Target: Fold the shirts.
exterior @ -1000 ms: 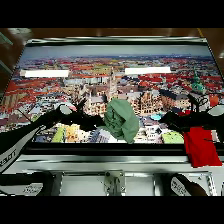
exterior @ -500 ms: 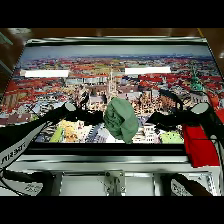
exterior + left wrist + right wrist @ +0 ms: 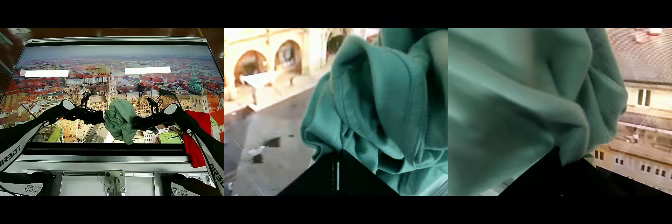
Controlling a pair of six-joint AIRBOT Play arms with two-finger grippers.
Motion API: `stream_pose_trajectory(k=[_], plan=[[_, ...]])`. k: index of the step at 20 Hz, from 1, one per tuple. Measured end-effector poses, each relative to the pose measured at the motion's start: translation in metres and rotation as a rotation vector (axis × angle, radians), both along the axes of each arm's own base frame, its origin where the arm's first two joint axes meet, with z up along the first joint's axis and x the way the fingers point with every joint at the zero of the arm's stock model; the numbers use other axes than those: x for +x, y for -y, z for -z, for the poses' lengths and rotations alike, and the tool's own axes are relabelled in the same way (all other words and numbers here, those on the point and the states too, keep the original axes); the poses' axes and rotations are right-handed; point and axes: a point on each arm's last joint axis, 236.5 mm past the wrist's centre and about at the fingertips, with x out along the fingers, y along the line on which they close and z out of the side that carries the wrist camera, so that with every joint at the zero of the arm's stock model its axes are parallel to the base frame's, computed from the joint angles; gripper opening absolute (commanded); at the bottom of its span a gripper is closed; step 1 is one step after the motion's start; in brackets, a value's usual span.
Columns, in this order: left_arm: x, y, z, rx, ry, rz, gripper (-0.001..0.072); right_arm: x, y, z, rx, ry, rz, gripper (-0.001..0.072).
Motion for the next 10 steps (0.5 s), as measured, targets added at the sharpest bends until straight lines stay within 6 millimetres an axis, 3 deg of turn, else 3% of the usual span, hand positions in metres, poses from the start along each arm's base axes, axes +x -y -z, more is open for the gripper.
stream_pose_trajectory(k=[2,5,6,8,10], plan=[[0.008,-0.01,-0.019,0.016,0.077,0.017,0.0043,0.006,-0.003,-0.007,0.003,0.037,-0.008,0.0058],[0.025,-0.031,-0.076,0.038,0.262,0.028,0.0043,0.035,-0.002,-0.054,0.018,0.224,-0.033,0.0058],[0.033,-0.04,-0.104,0.039,0.342,0.019,0.0043,0.048,0.0,-0.08,0.021,0.314,-0.03,0.0058],[0.048,-0.061,-0.183,0.032,0.547,-0.024,0.0043,0.075,0.008,-0.147,0.022,0.526,-0.011,0.0058],[0.051,-0.084,-0.27,0.014,0.757,-0.086,0.0043,0.091,0.015,-0.232,0.035,0.753,0.024,0.0058]])
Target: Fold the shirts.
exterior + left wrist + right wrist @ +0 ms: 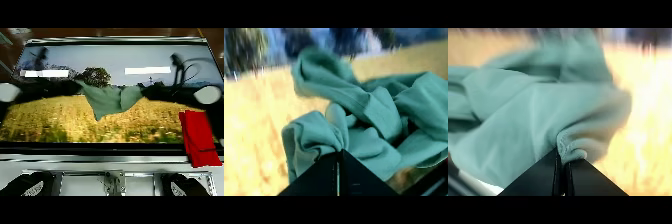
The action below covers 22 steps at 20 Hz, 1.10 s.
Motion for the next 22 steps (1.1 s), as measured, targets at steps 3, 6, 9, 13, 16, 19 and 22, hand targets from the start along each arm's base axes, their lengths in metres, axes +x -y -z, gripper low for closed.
stream_pose_trajectory(k=[3,6,9,13,16,19,22], plan=[[-0.023,-0.036,-0.135,-0.047,0.327,-0.086,0.0043,-0.011,0.003,-0.126,0.069,0.296,0.025,0.0058],[-0.066,-0.065,-0.219,-0.049,0.548,-0.151,0.0043,-0.047,0.006,-0.21,0.123,0.473,0.032,0.0058],[-0.093,-0.079,-0.233,-0.011,0.568,-0.174,0.0044,-0.076,0.009,-0.227,0.112,0.475,0.025,0.0058],[-0.105,-0.074,-0.162,0.086,0.346,-0.096,0.0043,-0.093,0.02,-0.147,-0.043,0.148,0.009,0.0058],[-0.109,-0.069,-0.07,0.133,0.087,-0.032,0.0044,-0.104,0.031,-0.056,-0.129,-0.169,0.016,0.0058],[-0.115,-0.062,0.023,0.107,-0.145,-0.011,0.0044,-0.109,0.023,0.041,-0.164,-0.409,0.022,0.0058],[-0.112,-0.062,0.099,0.033,-0.284,-0.083,0.0044,-0.1,-0.001,0.121,-0.154,-0.506,0.042,0.0058]])
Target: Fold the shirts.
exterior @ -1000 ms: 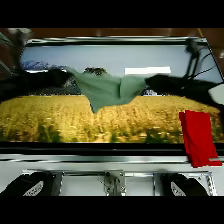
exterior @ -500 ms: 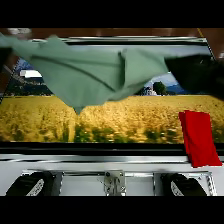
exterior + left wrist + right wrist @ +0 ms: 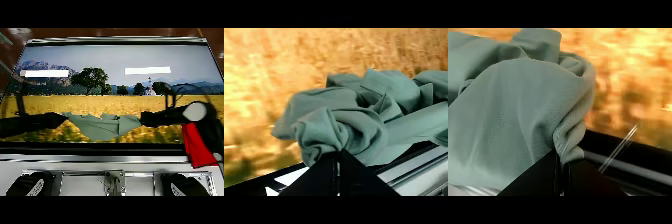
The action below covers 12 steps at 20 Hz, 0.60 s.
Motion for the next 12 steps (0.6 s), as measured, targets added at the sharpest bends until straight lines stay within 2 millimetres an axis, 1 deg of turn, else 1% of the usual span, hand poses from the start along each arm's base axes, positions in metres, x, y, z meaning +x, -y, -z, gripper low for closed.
stream_pose_trajectory(k=[2,3,4,5,6,7,8,9,10,11,12], plan=[[0.006,-0.003,0.04,-0.044,-0.057,-0.087,0.0045,0.013,-0.013,0.036,0.01,-0.019,0.041,0.0058],[0.009,-0.006,0.058,-0.063,-0.084,-0.131,0.0073,0.021,-0.019,0.049,0.028,-0.024,0.075,0.0059],[0.012,-0.008,0.07,-0.08,-0.104,-0.168,0.0254,0.028,-0.025,0.06,0.053,-0.033,0.114,0.0059],[0.015,-0.01,0.082,-0.091,-0.128,-0.2,0.0514,0.034,-0.03,0.066,0.079,-0.038,0.15,0.0059],[0.018,-0.011,0.09,-0.102,-0.146,-0.225,0.0675,0.04,-0.035,0.07,0.109,-0.04,0.187,0.0059],[0.021,-0.013,0.096,-0.113,-0.16,-0.248,0.069,0.047,-0.038,0.072,0.131,-0.033,0.217,0.0062],[0.023,-0.014,0.099,-0.119,-0.169,-0.262,0.069,0.052,-0.041,0.071,0.153,-0.024,0.243,0.0092],[0.025,-0.016,0.1,-0.125,-0.175,-0.272,0.069,0.058,-0.043,0.068,0.169,-0.008,0.258,0.0343],[0.028,-0.019,0.099,-0.125,-0.17,-0.278,0.0691,0.061,-0.044,0.064,0.179,0.011,0.258,0.0659],[0.028,-0.021,0.098,-0.126,-0.175,-0.274,0.0694,0.064,-0.045,0.058,0.189,0.036,0.253,0.0683],[0.026,-0.02,0.099,-0.129,-0.188,-0.261,0.0696,0.065,-0.046,0.052,0.192,0.062,0.237,0.0683]])
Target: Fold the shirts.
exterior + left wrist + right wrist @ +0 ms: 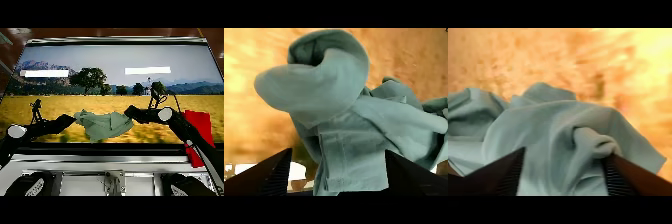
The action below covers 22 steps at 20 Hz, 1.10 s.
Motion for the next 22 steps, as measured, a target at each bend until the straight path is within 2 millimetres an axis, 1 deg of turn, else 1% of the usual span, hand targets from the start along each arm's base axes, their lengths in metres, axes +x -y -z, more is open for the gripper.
stream_pose_trajectory(k=[3,5,6,8,10,14,15,16,17,18,19,22], plan=[[-0.015,0.013,0.006,-0.019,-0.054,0.071,0.0696,-0.001,0.002,-0.017,-0.015,0.065,-0.046,0.0683],[-0.026,0.028,0.013,-0.024,-0.091,0.133,0.0697,0.0,0.014,-0.022,-0.044,0.083,-0.056,0.0683],[-0.03,0.035,0.018,-0.025,-0.107,0.156,0.0697,0.0,0.022,-0.02,-0.057,0.075,-0.056,0.0683],[-0.038,0.05,0.032,-0.014,-0.144,0.2,0.0697,-0.001,0.039,-0.015,-0.074,0.041,-0.044,0.0683],[-0.04,0.061,0.048,-0.007,-0.18,0.214,0.0696,-0.005,0.054,-0.004,-0.09,-0.012,-0.041,0.0683],[-0.028,0.078,0.069,-0.02,-0.206,0.176,0.0687,-0.02,0.061,0.022,-0.092,-0.136,-0.071,0.0683],[-0.024,0.082,0.072,-0.02,-0.206,0.174,0.0623,-0.023,0.061,0.029,-0.089,-0.162,-0.079,0.0683],[-0.019,0.086,0.074,-0.02,-0.204,0.171,0.0429,-0.025,0.061,0.034,-0.084,-0.186,-0.083,0.0683],[-0.014,0.089,0.074,-0.021,-0.201,0.168,0.0208,-0.028,0.06,0.04,-0.081,-0.21,-0.09,0.0683],[-0.008,0.092,0.074,-0.022,-0.194,0.166,0.0079,-0.03,0.06,0.045,-0.08,-0.23,-0.092,0.0683],[-0.002,0.095,0.072,-0.023,-0.185,0.166,0.0045,-0.031,0.06,0.049,-0.074,-0.245,-0.091,0.0683],[0.015,0.102,0.06,-0.032,-0.143,0.166,0.0045,-0.035,0.053,0.062,-0.042,-0.295,-0.095,0.0682]])
